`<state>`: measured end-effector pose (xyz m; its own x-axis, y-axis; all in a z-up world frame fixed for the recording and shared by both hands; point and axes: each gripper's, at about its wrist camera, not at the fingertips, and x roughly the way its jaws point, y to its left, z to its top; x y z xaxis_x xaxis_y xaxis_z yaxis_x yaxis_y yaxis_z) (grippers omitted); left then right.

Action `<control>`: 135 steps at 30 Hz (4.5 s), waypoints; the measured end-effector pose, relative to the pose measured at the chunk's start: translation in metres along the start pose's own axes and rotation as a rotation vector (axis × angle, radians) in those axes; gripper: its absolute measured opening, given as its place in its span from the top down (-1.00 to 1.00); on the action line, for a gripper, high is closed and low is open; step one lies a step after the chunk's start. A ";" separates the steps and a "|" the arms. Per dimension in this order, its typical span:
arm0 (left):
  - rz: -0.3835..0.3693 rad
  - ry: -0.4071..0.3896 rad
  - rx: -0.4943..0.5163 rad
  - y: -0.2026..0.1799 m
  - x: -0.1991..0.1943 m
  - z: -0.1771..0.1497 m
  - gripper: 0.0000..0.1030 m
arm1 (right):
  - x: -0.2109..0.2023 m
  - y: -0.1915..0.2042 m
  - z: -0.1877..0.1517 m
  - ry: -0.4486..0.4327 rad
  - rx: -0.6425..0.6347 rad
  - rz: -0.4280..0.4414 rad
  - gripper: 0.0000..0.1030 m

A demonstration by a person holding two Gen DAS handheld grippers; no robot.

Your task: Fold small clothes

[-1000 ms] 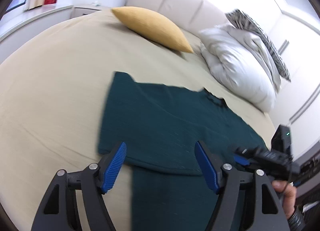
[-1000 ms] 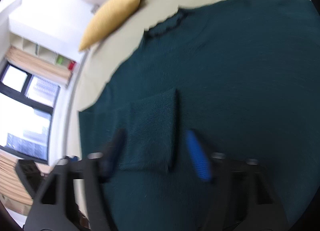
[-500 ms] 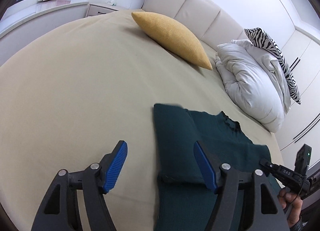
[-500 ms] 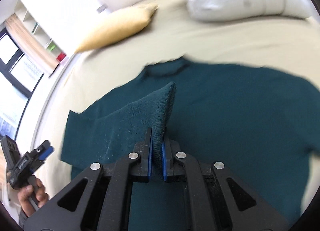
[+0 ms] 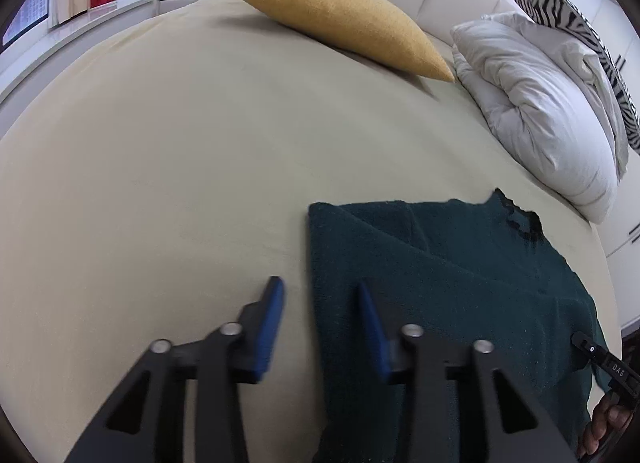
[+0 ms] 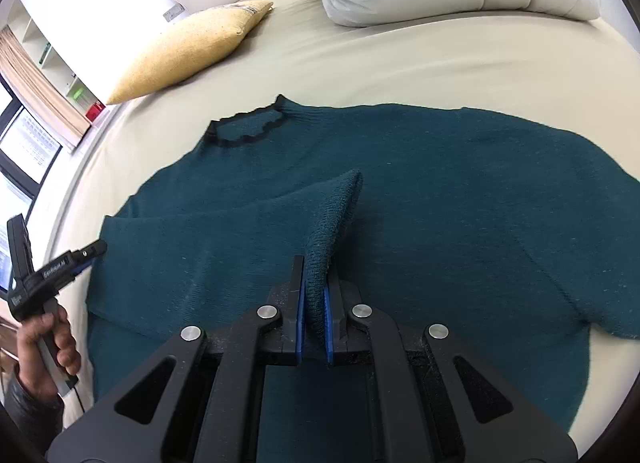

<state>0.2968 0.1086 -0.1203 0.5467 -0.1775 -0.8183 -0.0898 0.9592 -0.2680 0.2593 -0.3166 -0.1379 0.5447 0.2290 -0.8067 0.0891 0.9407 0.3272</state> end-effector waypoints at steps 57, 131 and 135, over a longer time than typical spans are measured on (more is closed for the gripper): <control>0.193 -0.104 0.371 -0.020 -0.023 -0.055 0.86 | -0.003 0.005 0.003 0.014 0.006 -0.022 0.87; -0.304 -0.021 0.077 -0.098 -0.090 -0.096 -0.66 | -0.185 -0.414 -0.141 -0.543 1.151 0.061 0.83; -0.315 -0.034 0.036 -0.087 -0.089 -0.086 -0.66 | -0.203 -0.382 -0.108 -0.560 1.047 -0.053 0.86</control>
<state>0.1848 0.0224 -0.0680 0.5704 -0.4604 -0.6802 0.1181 0.8655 -0.4869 0.0244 -0.6956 -0.1527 0.7855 -0.1900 -0.5889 0.6187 0.2238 0.7531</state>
